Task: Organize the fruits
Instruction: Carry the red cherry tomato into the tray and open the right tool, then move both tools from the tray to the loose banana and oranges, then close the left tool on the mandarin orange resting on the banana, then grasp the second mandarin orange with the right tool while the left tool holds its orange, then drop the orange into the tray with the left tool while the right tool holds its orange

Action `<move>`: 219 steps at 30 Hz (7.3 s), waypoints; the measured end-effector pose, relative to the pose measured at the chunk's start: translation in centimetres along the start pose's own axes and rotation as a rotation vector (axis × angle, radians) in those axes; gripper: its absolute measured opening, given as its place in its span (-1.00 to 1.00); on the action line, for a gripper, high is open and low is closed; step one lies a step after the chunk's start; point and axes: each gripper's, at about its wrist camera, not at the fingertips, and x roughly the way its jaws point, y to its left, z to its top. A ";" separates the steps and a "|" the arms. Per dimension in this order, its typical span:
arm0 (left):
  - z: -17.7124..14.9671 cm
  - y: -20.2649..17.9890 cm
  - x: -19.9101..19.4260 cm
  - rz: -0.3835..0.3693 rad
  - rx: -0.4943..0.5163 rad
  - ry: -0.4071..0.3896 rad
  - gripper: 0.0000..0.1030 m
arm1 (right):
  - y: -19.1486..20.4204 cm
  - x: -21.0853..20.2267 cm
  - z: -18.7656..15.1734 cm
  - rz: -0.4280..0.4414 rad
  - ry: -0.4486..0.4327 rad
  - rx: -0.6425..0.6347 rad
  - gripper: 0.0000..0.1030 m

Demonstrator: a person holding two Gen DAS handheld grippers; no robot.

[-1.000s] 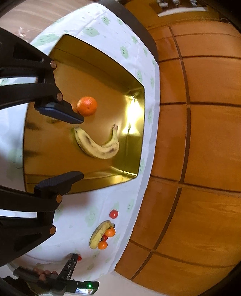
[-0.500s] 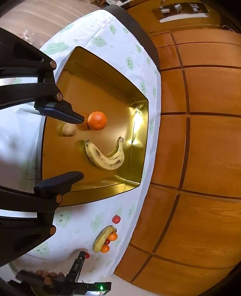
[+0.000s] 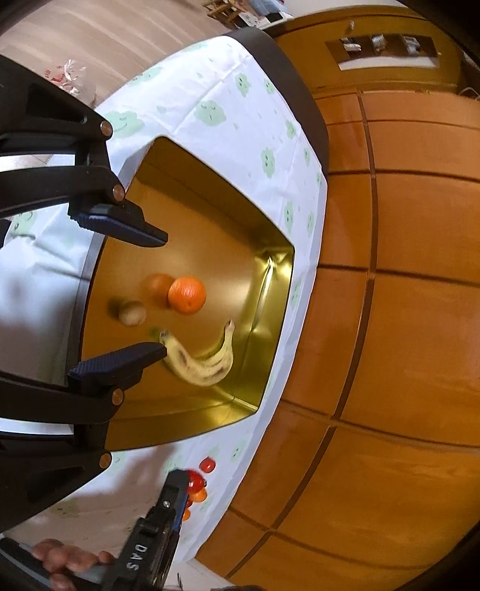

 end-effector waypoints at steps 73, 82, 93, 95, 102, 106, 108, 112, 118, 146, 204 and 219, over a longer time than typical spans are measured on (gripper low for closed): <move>-1.8 -11.0 -0.9 -0.136 0.260 0.049 0.11 | -13.5 -6.3 -9.3 -0.429 -0.068 0.364 -0.37; -1.8 -15.2 -0.1 -0.234 0.350 0.092 0.11 | -16.4 -7.3 -11.1 -0.472 -0.067 0.442 -0.35; -0.8 -21.6 4.3 -0.369 0.353 0.228 0.11 | -19.2 -8.5 -12.6 -0.488 -0.061 0.479 -0.35; -0.3 -23.0 5.5 -0.380 0.342 0.248 0.11 | -19.6 -8.6 -12.8 -0.488 -0.056 0.482 -0.35; 1.4 -27.3 10.6 -0.414 0.225 0.340 0.11 | -20.9 -9.2 -13.1 -0.485 -0.056 0.484 -0.35; 1.6 -28.8 13.0 -0.401 0.170 0.378 0.21 | -21.9 -9.5 -13.4 -0.487 -0.056 0.495 -0.34; 1.8 -29.4 14.2 -0.384 0.143 0.401 0.23 | -22.5 -9.6 -13.6 -0.486 -0.054 0.507 -0.34; 2.5 -30.2 15.2 -0.320 0.128 0.367 0.24 | -23.3 -9.7 -13.9 -0.487 -0.052 0.518 -0.34; 3.7 -33.0 15.5 -0.376 0.321 0.288 0.24 | -24.2 -9.2 -14.2 -0.471 -0.044 0.544 -0.34; 3.3 -37.7 22.0 -0.458 0.526 0.346 -0.23 | -25.6 -8.3 -14.1 -0.459 -0.024 0.569 -0.34; -5.4 -23.2 12.5 -0.505 0.377 0.280 -0.22 | -29.2 -1.5 -4.9 -0.335 0.159 0.177 -0.32; -3.5 -22.0 7.2 -0.546 0.338 0.205 -0.22 | -22.5 -4.2 -10.7 -0.348 0.124 0.254 -0.32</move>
